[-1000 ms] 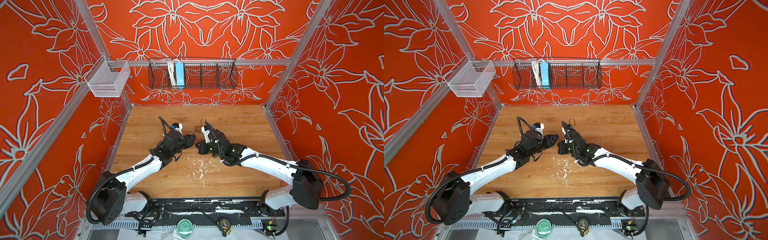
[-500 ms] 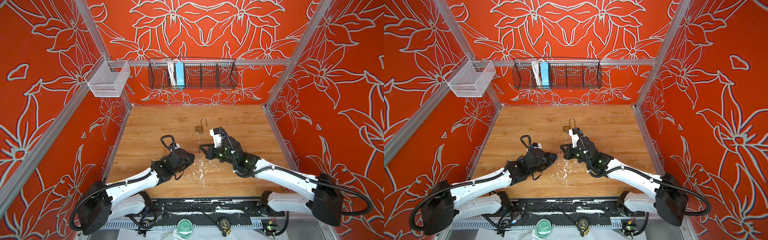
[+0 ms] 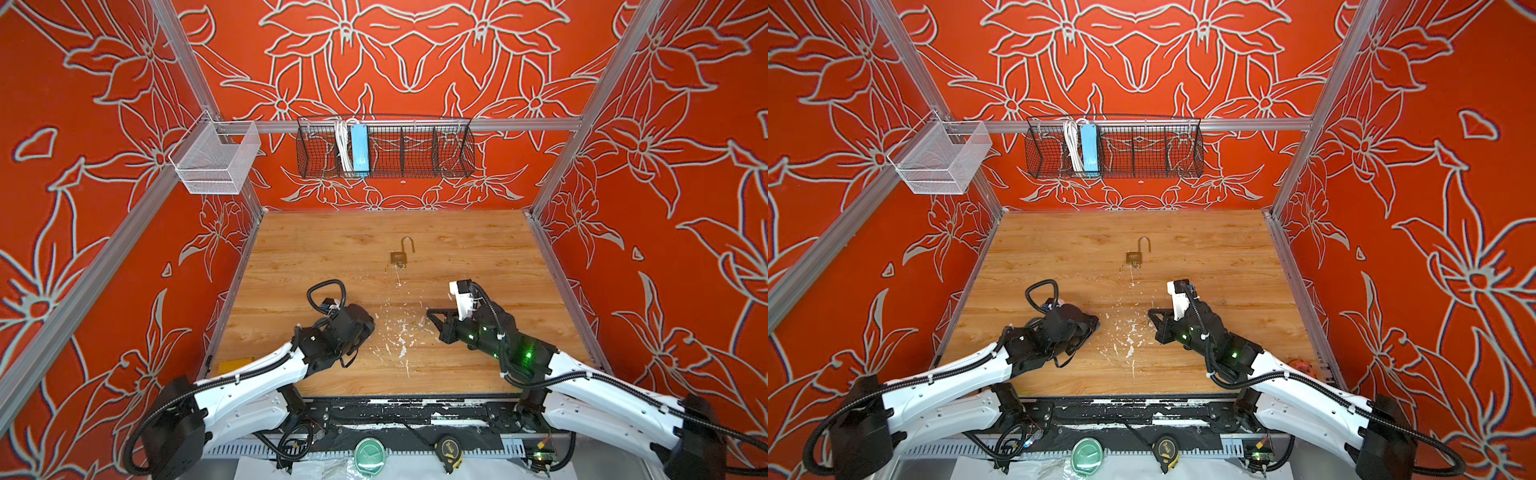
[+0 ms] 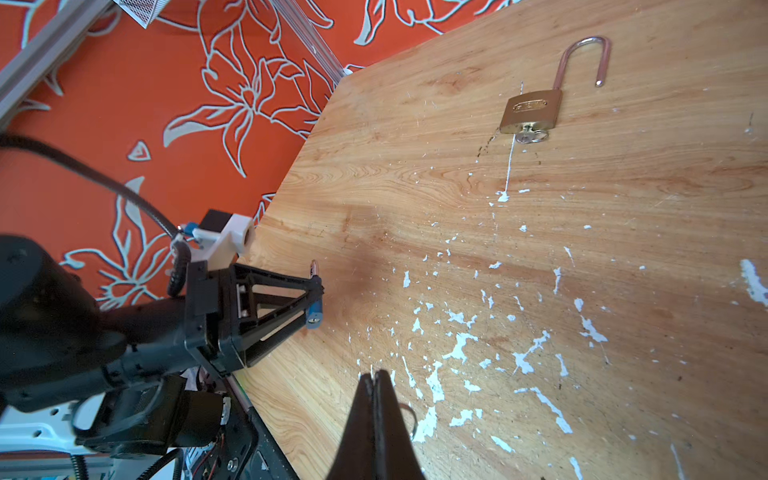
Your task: Unlock with the key
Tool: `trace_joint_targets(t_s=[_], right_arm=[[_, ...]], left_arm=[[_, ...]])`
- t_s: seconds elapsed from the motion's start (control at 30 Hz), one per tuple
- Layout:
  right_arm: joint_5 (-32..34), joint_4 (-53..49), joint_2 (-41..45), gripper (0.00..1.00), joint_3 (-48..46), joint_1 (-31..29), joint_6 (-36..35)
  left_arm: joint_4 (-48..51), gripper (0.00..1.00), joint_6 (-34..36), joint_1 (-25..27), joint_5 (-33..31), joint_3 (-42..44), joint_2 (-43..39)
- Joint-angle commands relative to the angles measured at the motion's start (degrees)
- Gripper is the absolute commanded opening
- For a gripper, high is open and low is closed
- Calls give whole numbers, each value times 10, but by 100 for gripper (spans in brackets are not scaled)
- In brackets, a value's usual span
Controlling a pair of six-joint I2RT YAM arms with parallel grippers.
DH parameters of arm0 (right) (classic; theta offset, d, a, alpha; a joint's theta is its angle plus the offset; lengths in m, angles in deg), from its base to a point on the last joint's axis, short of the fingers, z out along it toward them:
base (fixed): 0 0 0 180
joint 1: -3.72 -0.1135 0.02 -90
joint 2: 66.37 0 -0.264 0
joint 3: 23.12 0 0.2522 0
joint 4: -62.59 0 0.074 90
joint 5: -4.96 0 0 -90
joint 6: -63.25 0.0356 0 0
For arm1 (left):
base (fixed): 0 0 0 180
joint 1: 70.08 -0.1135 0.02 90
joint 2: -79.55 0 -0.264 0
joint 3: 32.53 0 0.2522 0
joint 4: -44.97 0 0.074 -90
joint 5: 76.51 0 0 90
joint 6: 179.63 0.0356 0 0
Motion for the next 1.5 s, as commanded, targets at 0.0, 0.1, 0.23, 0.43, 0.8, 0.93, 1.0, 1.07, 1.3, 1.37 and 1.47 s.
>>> trace_joint_targets(t_s=[0.0,0.1,0.23,0.43,0.8,0.93,1.0,1.07,1.3,1.37,1.47], right_arm=[[-5,24,0,0,0,5,-12],[-14,31,-2,0,-6,5,-2],[-17,40,7,0,-23,6,15],[-17,15,31,0,-26,6,10],[-33,40,21,0,-14,14,12],[-60,59,6,0,3,36,6],[-89,79,-2,0,5,60,10],[-125,116,-8,0,-3,89,31],[-229,259,-36,0,-15,115,53],[-244,268,-33,0,-11,115,54],[-248,241,-14,0,-3,115,43]], left_arm=[[152,0,8,2,19,-72,79],[168,0,8,2,53,-74,136],[128,2,8,3,77,-54,165],[158,41,26,5,62,-74,182],[115,63,86,9,47,-66,108],[-158,60,218,31,82,31,-18],[-362,59,274,34,125,111,-68],[-352,58,340,35,145,101,-79],[-482,56,527,44,266,90,-14],[-559,54,569,44,261,116,-6],[-610,51,638,44,264,130,-4]])
